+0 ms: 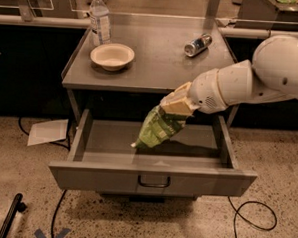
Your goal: Pick green jalapeno chip bag from top drawer and place on counter
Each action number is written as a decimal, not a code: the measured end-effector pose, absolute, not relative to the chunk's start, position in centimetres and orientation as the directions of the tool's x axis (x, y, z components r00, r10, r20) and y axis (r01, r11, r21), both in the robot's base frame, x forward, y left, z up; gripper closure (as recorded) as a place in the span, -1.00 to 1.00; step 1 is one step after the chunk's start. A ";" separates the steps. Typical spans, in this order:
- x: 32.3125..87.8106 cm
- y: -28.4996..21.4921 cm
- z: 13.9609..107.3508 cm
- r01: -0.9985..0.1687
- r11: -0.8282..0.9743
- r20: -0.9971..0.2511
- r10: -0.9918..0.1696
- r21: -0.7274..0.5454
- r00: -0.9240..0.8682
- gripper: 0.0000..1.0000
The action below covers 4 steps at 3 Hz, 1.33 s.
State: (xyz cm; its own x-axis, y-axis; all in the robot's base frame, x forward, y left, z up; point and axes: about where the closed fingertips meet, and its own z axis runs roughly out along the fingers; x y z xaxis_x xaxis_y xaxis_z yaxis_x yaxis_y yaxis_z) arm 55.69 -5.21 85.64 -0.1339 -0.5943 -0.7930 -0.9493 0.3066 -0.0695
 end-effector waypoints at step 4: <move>58.0 -7.5 96.5 -0.896 0.350 -0.794 -0.608 -0.272 0.003 1.00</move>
Offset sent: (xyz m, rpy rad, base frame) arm -0.0013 -0.0191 0.0587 -0.0100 -0.1078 -0.0221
